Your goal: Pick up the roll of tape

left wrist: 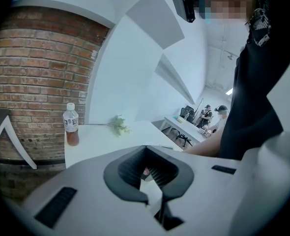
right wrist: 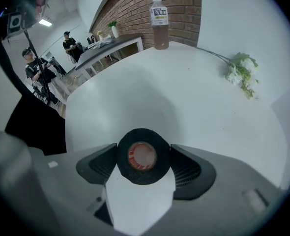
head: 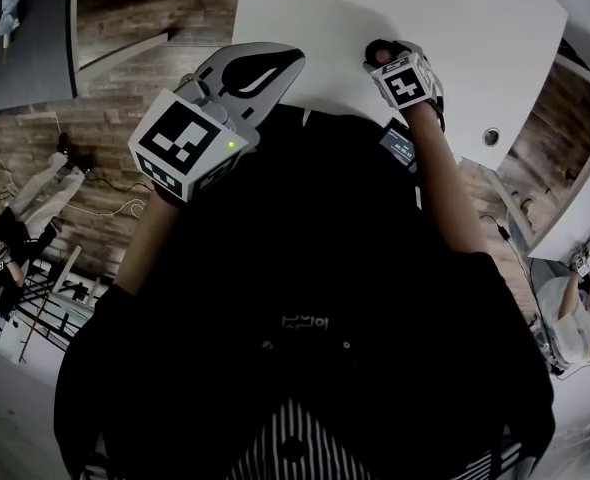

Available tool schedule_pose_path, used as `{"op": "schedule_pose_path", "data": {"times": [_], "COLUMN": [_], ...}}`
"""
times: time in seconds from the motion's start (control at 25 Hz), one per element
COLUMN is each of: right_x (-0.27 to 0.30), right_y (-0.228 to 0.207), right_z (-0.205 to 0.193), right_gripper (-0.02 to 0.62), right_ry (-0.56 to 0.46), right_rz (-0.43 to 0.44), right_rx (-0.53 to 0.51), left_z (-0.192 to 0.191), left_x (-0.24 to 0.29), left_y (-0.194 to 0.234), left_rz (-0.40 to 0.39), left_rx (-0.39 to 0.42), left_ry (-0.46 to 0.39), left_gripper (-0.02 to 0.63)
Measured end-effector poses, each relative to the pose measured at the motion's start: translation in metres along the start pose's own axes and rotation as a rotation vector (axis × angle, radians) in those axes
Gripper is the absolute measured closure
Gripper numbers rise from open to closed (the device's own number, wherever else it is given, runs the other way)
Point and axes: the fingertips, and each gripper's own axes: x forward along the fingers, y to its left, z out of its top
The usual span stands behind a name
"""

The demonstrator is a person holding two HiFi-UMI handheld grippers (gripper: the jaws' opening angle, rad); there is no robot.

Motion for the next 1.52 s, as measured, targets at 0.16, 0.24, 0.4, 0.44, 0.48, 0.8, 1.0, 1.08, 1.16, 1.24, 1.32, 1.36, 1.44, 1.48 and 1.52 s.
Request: {"op": "schedule_pose_path", "data": {"times": [0.16,0.24,0.4,0.44,0.48,0.8,1.0,1.08,1.16,1.24,1.32,1.36,1.44,1.48,1.52], "right_x": [-0.002,-0.007,-0.031,-0.038,-0.046,-0.113,-0.156,-0.176,-0.195,-0.214,-0.233,-0.243,-0.263,-0.272,-0.281], "right_y": [0.001,0.001,0.0,-0.001,-0.002,-0.013,-0.011,-0.006,0.0,0.005,0.011,0.014,0.019,0.021,0.024], "right_z": [0.003,0.006,0.025,0.03,0.035,0.054,0.074,0.084,0.093,0.1,0.108,0.111,0.119,0.123,0.126], "right_gripper": [0.265,0.267,0.267,0.268,0.268,0.268,0.269,0.27,0.27,0.269,0.27,0.27,0.269,0.27,0.27], "right_ry": [-0.01,-0.025,-0.085,-0.103,-0.119,-0.264,-0.415,-0.48,-0.532,-0.578,-0.637,-0.674,-0.751,-0.786,-0.819], "right_rz": [0.026,0.035,0.025,0.021,0.015,-0.033,-0.027,-0.016,-0.019,-0.023,-0.015,-0.009,0.004,0.01,0.015], "right_rx": [0.052,0.075,0.063,0.06,0.058,0.134,0.232,0.258,0.274,0.287,0.307,0.32,0.344,0.352,0.357], "left_z": [0.003,0.006,0.015,0.016,0.018,0.038,0.055,0.061,0.068,0.074,0.079,0.082,0.087,0.089,0.09], "left_x": [0.0,0.0,-0.003,-0.003,-0.003,0.004,0.01,0.012,0.014,0.016,0.019,0.021,0.026,0.027,0.028], "left_y": [-0.003,-0.003,-0.001,-0.001,-0.001,-0.016,-0.013,-0.013,-0.012,-0.012,-0.014,-0.016,-0.019,-0.02,-0.021], "left_rz": [-0.006,-0.012,-0.022,-0.026,-0.032,-0.102,-0.181,-0.203,-0.225,-0.242,-0.256,-0.263,-0.279,-0.286,-0.291], "left_rx": [0.008,0.016,0.036,0.041,0.047,0.097,0.108,0.116,0.131,0.142,0.152,0.157,0.165,0.167,0.168], "left_ry": [-0.006,-0.012,-0.029,-0.034,-0.039,-0.061,-0.098,-0.107,-0.114,-0.121,-0.129,-0.134,-0.141,-0.143,-0.146], "left_gripper": [0.601,0.601,0.601,0.601,0.601,0.601,0.601,0.601,0.601,0.601,0.601,0.601,0.601,0.601,0.601]}}
